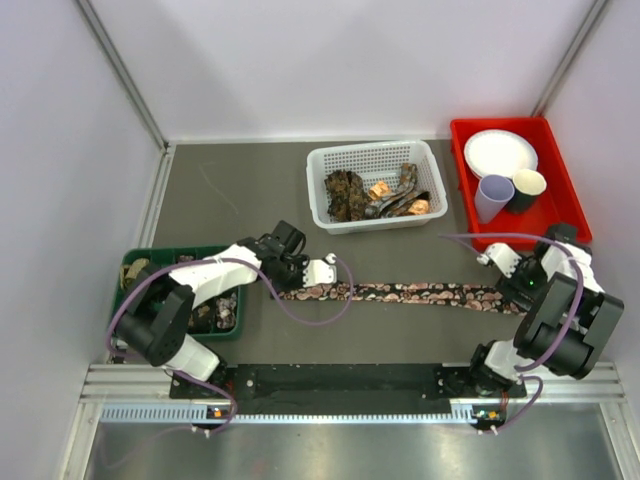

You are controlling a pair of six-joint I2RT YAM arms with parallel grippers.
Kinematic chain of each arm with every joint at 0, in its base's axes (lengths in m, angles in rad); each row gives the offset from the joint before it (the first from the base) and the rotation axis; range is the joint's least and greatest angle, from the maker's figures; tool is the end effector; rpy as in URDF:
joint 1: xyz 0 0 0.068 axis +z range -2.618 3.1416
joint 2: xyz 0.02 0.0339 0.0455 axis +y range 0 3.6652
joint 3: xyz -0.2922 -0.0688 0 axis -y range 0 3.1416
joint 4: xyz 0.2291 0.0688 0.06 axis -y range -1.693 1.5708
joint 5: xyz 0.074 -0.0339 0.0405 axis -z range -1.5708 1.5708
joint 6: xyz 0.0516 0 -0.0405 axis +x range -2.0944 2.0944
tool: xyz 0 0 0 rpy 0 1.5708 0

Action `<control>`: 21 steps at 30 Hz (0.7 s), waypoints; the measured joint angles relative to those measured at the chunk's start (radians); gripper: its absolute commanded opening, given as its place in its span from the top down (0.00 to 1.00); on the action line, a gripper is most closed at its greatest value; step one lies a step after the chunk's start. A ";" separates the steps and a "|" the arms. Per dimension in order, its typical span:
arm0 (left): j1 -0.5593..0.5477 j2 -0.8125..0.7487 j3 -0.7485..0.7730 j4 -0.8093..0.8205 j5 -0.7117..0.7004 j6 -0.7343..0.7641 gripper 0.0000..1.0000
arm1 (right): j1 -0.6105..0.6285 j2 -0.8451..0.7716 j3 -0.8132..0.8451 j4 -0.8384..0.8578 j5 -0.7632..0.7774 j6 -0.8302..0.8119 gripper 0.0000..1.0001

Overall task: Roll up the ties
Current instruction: Flatten out the tie at the center of the board.

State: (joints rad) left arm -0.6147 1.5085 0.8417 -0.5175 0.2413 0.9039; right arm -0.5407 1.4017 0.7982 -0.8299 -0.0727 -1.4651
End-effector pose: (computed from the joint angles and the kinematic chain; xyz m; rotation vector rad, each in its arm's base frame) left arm 0.2100 -0.1633 0.1956 1.9158 1.9250 -0.2492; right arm 0.1826 -0.1052 0.1966 -1.3464 2.6858 -0.1155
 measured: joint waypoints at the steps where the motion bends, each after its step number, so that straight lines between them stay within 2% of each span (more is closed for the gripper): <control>1: 0.000 0.000 -0.002 -0.001 -0.003 0.005 0.83 | 0.000 0.003 0.003 -0.001 0.000 0.000 0.35; 2: 0.000 0.000 -0.003 -0.001 -0.007 0.009 0.80 | 0.000 0.004 0.005 -0.003 0.000 0.000 0.35; 5: 0.006 0.000 -0.002 -0.003 -0.016 0.019 0.60 | 0.000 0.004 0.012 -0.017 0.000 -0.010 0.35; 6: 0.014 0.000 -0.002 -0.007 -0.015 0.025 0.33 | 0.000 0.004 0.018 -0.030 -0.004 -0.015 0.34; 7: 0.026 0.000 -0.002 -0.016 -0.009 0.031 0.24 | 0.000 0.002 0.023 -0.042 -0.009 -0.019 0.34; 10: 0.095 -0.017 -0.002 -0.059 0.040 0.048 0.17 | 0.005 -0.014 0.044 -0.078 -0.038 -0.022 0.33; 12: 0.136 -0.060 -0.002 -0.092 0.063 0.053 0.16 | 0.020 -0.035 0.047 -0.095 -0.057 -0.017 0.33; 17: 0.140 -0.188 0.009 -0.137 0.129 0.056 0.15 | 0.096 -0.087 0.043 -0.132 -0.110 0.013 0.33; 21: 0.138 -0.215 0.035 -0.150 0.162 0.032 0.15 | 0.186 -0.128 -0.016 -0.121 -0.136 0.051 0.33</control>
State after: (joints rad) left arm -0.4767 1.2934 0.8772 -0.6678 0.4034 0.9360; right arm -0.3546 1.2736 0.7818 -0.9508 -0.2089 -1.4139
